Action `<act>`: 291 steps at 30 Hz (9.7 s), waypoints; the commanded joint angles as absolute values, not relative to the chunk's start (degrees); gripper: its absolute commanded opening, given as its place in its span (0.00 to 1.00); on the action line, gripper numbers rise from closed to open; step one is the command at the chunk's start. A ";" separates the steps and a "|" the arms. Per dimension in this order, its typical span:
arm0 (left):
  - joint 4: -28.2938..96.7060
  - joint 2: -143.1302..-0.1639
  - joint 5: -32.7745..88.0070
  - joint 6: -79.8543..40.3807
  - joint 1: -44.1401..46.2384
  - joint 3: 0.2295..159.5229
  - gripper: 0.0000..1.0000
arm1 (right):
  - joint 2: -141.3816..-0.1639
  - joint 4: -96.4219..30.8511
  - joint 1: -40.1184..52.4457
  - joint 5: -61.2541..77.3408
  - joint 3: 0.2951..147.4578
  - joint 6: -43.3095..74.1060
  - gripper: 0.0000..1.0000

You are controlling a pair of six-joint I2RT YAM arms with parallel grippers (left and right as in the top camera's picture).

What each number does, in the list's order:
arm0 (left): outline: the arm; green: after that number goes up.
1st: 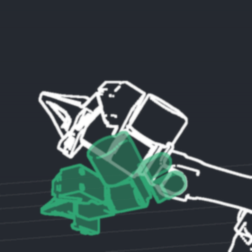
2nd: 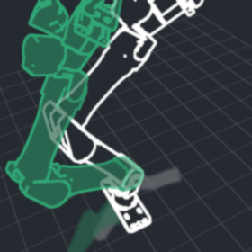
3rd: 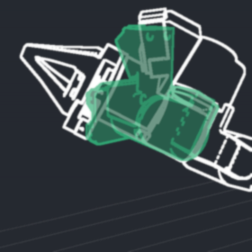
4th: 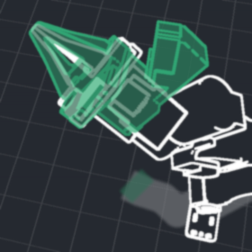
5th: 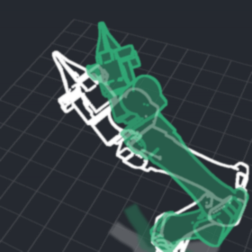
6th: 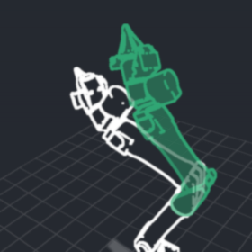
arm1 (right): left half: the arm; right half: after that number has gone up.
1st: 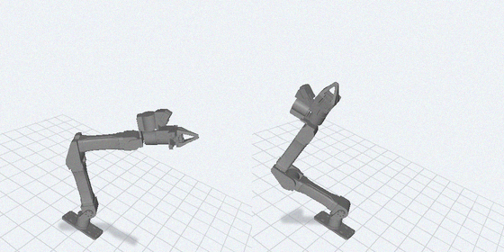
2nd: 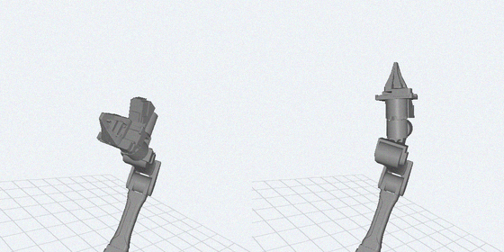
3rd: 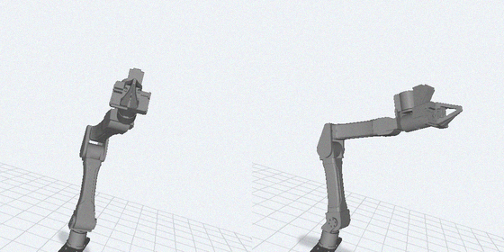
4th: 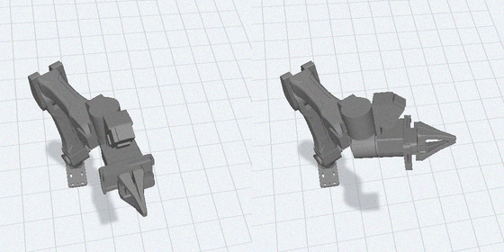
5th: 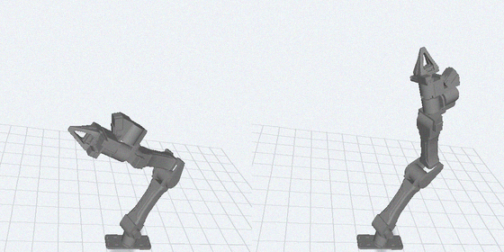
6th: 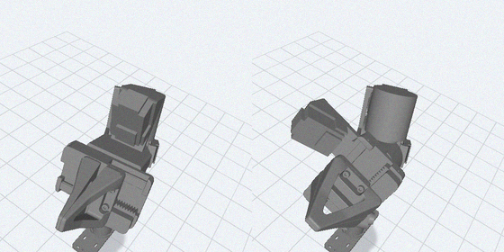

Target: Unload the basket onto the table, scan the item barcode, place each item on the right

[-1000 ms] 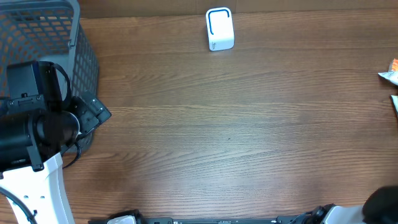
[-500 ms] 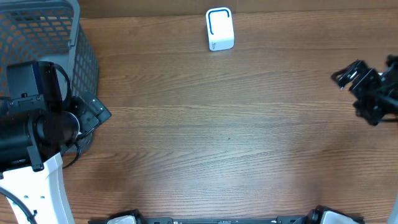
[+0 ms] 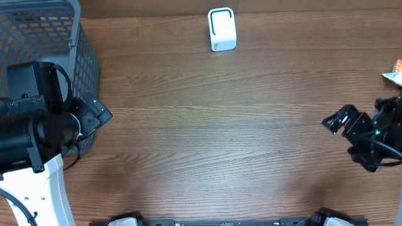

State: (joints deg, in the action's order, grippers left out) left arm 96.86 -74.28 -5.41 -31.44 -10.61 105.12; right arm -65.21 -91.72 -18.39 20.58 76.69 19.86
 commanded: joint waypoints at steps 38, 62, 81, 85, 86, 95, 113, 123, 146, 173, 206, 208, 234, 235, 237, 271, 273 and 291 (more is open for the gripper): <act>96.79 -74.26 -5.96 -32.34 -10.85 105.08 1.00 | -35.33 -46.15 -16.69 33.95 39.53 9.43 1.00; 96.79 -74.26 -5.96 -32.34 -10.85 105.08 1.00 | -2.11 -8.03 -4.78 21.78 7.77 9.32 1.00; 96.79 -74.26 -5.96 -32.34 -10.85 105.08 1.00 | -0.12 -2.02 -4.67 4.73 0.43 9.34 1.00; 96.79 -74.26 -5.96 -32.34 -10.85 105.08 1.00 | -0.16 -4.67 -4.67 3.25 0.45 9.32 1.00; 96.79 -74.26 -5.96 -32.34 -10.85 105.08 1.00 | -0.16 -4.60 -4.69 3.22 0.45 9.32 1.00; 96.79 -74.26 -5.96 -32.34 -10.85 105.08 1.00 | -0.16 -4.86 -4.67 1.15 0.45 4.97 1.00; 96.82 -74.26 -5.96 -32.34 -10.85 105.08 1.00 | -0.16 -4.99 -4.54 0.58 0.47 -3.51 1.00; 96.79 -74.26 -5.96 -32.34 -10.85 105.08 1.00 | -0.16 -4.99 -4.56 0.03 0.47 -3.53 1.00; 96.79 -74.26 -5.96 -32.34 -10.85 105.08 1.00 | -0.16 -4.84 -4.56 0.05 0.47 -3.46 1.00; 96.82 -72.93 -6.39 -32.14 -10.85 105.08 1.00 | -0.16 -4.84 -4.56 0.08 0.47 -3.46 1.00; 50.57 -15.20 18.26 2.20 -5.93 47.70 1.00 | -0.16 -4.84 -4.56 0.05 0.47 -3.46 1.00; 50.52 -12.23 17.41 2.22 -5.93 45.84 1.00 | -0.16 -4.84 -4.56 0.05 0.47 -3.46 1.00; 4.08 -0.19 13.96 -0.49 -5.87 8.84 1.00 | -0.16 -4.84 -4.56 0.05 0.47 -3.46 1.00; 1.93 -0.19 13.93 -0.47 -5.80 7.73 1.00 | -0.16 -4.84 -4.56 0.05 0.47 -3.46 1.00; -1.91 -0.19 13.93 -0.47 -5.48 5.61 1.00 | -0.16 -4.84 -4.56 0.05 0.47 -3.46 1.00; 4.58 -0.19 0.82 -3.14 -1.96 0.27 1.00 | -0.16 -4.84 -4.56 0.05 0.47 -3.46 1.00; 4.56 -0.19 -0.25 -2.76 -1.96 0.25 1.00 | -0.16 -4.84 -4.56 0.05 0.47 -3.46 1.00; 4.23 -0.19 -5.37 -3.88 -2.70 0.25 1.00 | -0.16 -4.84 -4.56 0.05 0.47 -3.46 1.00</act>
